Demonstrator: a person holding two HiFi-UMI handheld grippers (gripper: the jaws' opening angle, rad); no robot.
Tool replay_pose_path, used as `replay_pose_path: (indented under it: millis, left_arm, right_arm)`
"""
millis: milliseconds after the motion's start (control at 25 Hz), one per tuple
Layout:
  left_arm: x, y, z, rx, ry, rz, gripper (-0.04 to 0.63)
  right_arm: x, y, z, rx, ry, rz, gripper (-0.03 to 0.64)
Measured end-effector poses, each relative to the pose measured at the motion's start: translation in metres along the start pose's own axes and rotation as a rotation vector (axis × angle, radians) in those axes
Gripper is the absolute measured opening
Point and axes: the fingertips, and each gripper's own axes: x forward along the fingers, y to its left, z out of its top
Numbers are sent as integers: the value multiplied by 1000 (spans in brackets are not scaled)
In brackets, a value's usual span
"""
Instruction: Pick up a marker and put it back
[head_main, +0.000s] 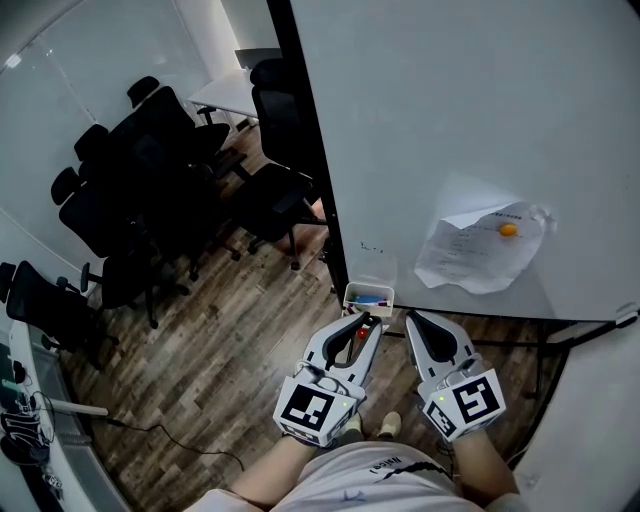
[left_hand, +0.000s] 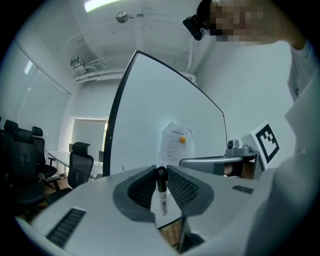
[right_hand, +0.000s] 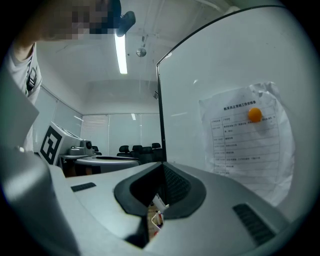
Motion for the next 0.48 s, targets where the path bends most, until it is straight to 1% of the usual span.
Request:
replay_pose_path:
  millis: [160, 400, 480]
  left_arm:
    - [0, 9, -9, 3, 4, 9, 75]
    - [7, 24, -32, -8, 35, 20, 75]
    - [11, 29, -36, 2, 39, 21, 75]
  right_arm:
    - [6, 0, -6, 8, 11, -2, 12]
    - [16, -1, -21, 27, 35, -9, 12]
    - [20, -3, -27, 34, 45, -14, 12]
